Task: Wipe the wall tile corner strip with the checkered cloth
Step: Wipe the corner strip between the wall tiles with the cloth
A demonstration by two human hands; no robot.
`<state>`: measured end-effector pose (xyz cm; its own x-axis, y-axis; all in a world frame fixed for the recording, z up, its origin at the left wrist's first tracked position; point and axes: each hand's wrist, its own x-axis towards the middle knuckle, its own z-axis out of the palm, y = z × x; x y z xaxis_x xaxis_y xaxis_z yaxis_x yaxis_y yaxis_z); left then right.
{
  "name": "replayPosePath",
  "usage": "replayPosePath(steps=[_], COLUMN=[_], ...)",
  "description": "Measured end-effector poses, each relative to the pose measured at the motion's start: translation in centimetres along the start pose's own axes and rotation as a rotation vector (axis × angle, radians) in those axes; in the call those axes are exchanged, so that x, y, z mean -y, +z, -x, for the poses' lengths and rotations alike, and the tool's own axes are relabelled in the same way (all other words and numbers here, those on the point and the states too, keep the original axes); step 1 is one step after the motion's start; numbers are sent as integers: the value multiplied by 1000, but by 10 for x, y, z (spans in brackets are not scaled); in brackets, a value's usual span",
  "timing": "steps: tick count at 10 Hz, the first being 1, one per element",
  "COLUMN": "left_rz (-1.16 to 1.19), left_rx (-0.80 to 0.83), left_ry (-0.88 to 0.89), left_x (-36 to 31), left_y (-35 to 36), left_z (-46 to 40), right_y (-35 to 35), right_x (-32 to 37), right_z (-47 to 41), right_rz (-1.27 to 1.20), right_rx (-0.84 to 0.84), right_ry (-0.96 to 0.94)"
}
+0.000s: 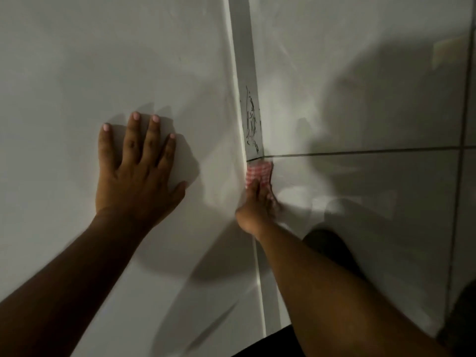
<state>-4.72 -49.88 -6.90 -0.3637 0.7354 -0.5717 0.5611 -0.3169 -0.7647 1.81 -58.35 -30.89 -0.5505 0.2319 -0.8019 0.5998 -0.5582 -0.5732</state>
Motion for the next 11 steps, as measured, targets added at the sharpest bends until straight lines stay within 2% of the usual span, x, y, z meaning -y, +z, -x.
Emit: replayPosePath(steps=[1,2,3,4,5,6,7,8,9,10,11], left_rz=[22,15,82,116,-4,-40,4,-20,6,-5,-8], left_rx=[-8,-21,-11,12,11,24,-25,-42,-22,-9,3], left_ry=[7,11,-5,-17,37,45,52,53,35,39,34], left_x=[0,0,-2,-3,-2,0,-2,-1,-5,-15,-21], left_y=[-1,0,-2,-3,-5,-5,4,8,6,6,8], left_z=[-2,-1,-3,-7,-8,-9,-11,-10,-12,-19,-25], right_y=[37,30,-17,-54,-62,-76,-90,-88,-78,-39,-38], right_x=[-50,-46,-4,21,22,31,73,83,52,16,24], right_z=[31,27,-26,-44,-35,-38,-56,-68,-46,-5,-13], right_rz=[-2,-62,-329,-325,-356,-597,-551,-444,-47,-77,-91], right_rx=[142,98,95,154,116,73,-23,-36,-47,-57,-78], right_ry=[78,89,159,251,161,73,-124,-63,-59,-23,-27])
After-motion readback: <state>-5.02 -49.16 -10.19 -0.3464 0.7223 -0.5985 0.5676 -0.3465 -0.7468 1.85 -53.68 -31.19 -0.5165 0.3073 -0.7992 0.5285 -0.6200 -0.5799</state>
